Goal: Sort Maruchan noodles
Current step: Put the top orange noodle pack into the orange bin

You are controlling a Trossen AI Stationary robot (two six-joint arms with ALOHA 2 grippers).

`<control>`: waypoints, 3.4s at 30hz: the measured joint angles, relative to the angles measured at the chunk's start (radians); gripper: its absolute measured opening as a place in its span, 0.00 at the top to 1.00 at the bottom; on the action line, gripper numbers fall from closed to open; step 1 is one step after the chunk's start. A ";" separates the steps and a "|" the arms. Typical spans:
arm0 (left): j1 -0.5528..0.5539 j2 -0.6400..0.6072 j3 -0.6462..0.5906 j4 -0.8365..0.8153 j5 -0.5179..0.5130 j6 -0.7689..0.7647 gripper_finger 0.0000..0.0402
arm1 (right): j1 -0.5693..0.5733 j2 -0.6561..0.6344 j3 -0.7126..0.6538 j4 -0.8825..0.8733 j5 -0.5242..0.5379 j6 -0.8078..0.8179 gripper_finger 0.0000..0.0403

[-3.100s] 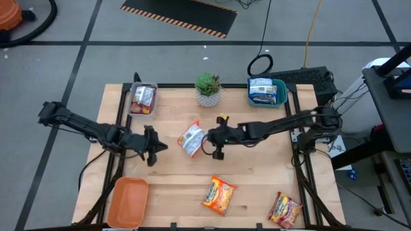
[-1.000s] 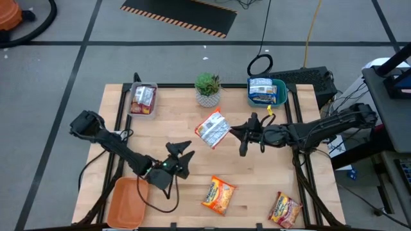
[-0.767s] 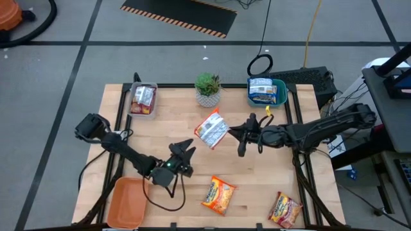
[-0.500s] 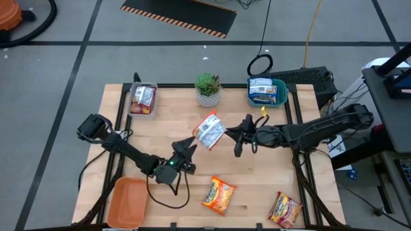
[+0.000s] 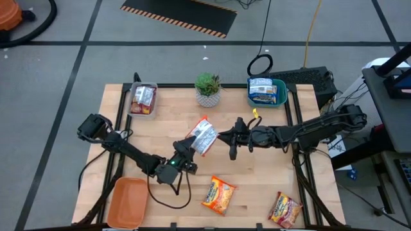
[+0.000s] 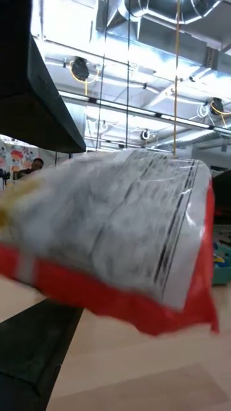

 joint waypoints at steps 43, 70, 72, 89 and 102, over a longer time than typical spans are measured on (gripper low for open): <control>0.006 0.000 0.000 0.030 0.133 -0.074 0.37 | -0.053 0.001 0.000 -0.154 -0.235 0.046 0.98; 0.004 -0.005 0.000 0.037 0.249 -0.281 0.62 | -0.066 0.002 -0.001 -0.085 -0.231 -0.022 0.98; 0.005 -0.005 0.000 0.036 0.249 -0.290 0.62 | -0.072 0.002 -0.001 -0.084 -0.232 -0.025 0.98; 0.006 -0.004 0.000 0.032 0.227 -0.342 0.63 | -0.084 0.001 -0.001 -0.070 -0.232 -0.025 0.98; 0.006 -0.004 0.000 0.031 0.210 -0.331 0.74 | -0.084 0.001 -0.001 -0.078 -0.231 -0.023 0.98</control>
